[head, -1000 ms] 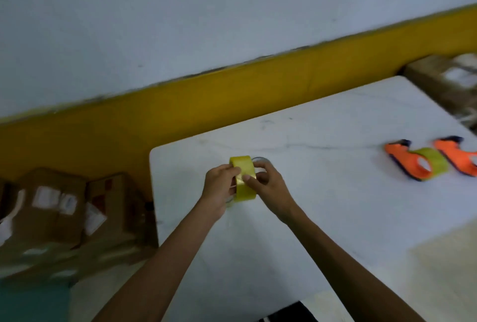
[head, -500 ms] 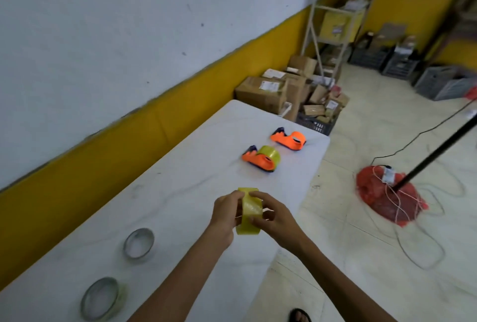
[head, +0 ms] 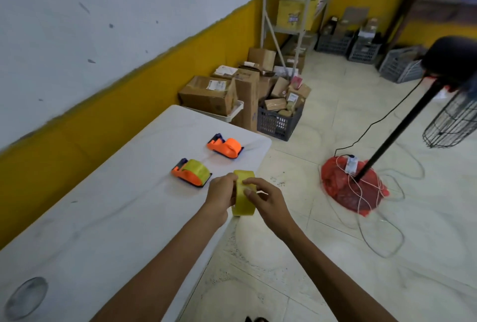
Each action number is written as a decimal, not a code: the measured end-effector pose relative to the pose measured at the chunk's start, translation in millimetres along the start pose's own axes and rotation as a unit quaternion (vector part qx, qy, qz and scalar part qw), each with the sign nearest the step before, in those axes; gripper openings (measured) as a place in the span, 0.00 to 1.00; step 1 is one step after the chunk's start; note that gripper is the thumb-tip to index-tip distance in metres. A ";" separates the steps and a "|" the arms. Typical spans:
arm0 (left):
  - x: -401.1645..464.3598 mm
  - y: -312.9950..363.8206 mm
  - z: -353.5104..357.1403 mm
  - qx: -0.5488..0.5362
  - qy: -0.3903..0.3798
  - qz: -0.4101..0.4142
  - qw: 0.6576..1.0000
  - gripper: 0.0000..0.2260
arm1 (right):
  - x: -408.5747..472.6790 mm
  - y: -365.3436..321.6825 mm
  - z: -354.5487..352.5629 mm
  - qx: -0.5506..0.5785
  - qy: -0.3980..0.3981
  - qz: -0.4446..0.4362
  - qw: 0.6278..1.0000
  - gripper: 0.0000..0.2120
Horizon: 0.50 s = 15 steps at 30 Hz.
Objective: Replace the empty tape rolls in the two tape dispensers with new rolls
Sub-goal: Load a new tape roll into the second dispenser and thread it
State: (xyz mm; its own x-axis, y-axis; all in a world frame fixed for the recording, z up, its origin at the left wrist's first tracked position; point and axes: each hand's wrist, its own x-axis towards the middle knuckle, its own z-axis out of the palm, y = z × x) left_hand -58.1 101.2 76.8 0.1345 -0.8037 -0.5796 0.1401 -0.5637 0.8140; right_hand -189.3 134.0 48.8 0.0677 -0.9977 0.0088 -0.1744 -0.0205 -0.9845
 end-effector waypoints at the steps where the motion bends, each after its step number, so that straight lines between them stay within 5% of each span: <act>1: 4.3 3.4 10.1 0.002 -0.004 -0.001 1.000 0.16 | 6.7 0.3 -10.0 0.003 0.002 -0.002 1.000 0.07; 9: 54.6 25.3 63.7 0.044 -0.027 -0.015 0.999 0.16 | 65.2 22.2 -50.0 0.009 0.027 0.011 1.000 0.06; 15: 128.1 42.7 101.6 0.041 0.032 -0.010 0.999 0.14 | 142.7 41.2 -73.0 -0.027 0.008 0.032 0.999 0.06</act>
State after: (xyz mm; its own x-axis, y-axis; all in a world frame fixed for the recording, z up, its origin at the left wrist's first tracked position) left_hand -134.6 -45.2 41.0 0.1954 -0.7792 -0.5955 0.0640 -0.5958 0.8006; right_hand -258.6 -14.0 22.3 0.0384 -0.9980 -0.0500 -0.2314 0.0398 -0.9720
